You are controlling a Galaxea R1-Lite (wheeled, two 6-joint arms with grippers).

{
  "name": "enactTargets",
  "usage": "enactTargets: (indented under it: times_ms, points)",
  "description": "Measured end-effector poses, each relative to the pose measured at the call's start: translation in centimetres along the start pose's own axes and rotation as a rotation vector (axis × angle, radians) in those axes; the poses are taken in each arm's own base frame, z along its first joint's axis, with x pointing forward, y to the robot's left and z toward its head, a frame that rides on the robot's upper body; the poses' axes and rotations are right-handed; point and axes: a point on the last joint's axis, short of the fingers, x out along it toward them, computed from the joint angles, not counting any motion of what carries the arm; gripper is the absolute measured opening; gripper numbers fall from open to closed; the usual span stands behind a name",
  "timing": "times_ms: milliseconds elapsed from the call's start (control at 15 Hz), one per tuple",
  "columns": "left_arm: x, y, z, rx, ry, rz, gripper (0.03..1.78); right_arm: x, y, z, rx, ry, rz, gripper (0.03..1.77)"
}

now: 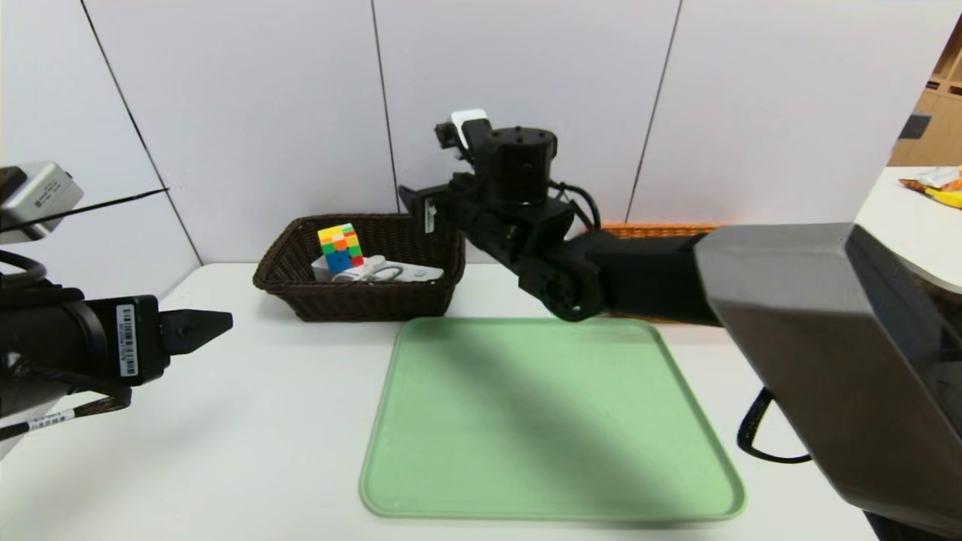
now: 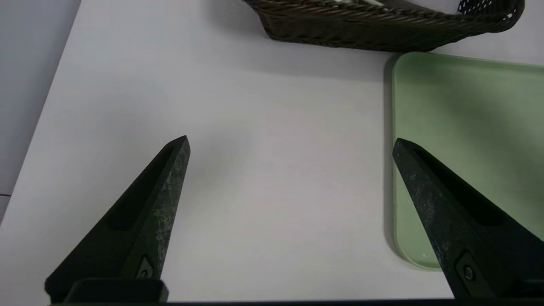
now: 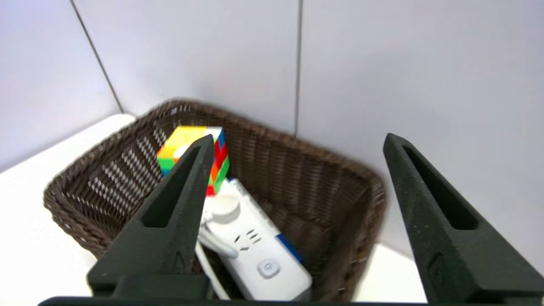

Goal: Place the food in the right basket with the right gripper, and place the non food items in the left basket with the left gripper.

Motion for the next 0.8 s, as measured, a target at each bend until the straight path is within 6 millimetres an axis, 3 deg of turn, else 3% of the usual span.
enactTargets:
  times_ms: [200,400,600,800]
  points:
    - [-0.3,0.0,0.4,0.019,-0.023,-0.008,1.69,-2.8,-2.4,4.4,-0.048,0.078,-0.077,1.48]
    - [-1.0,0.4,0.6,0.058,-0.044,-0.015,1.69,-7.1,-6.8,7.3,-0.073,0.307,-0.189,1.55]
    - [-1.6,0.8,0.5,0.053,-0.054,-0.011,1.69,-13.5,-11.2,9.4,-0.069,0.588,-0.275,1.6]
    - [-1.8,1.8,0.6,0.059,-0.069,0.037,1.69,-20.5,-13.8,9.5,0.014,0.884,-0.35,1.64]
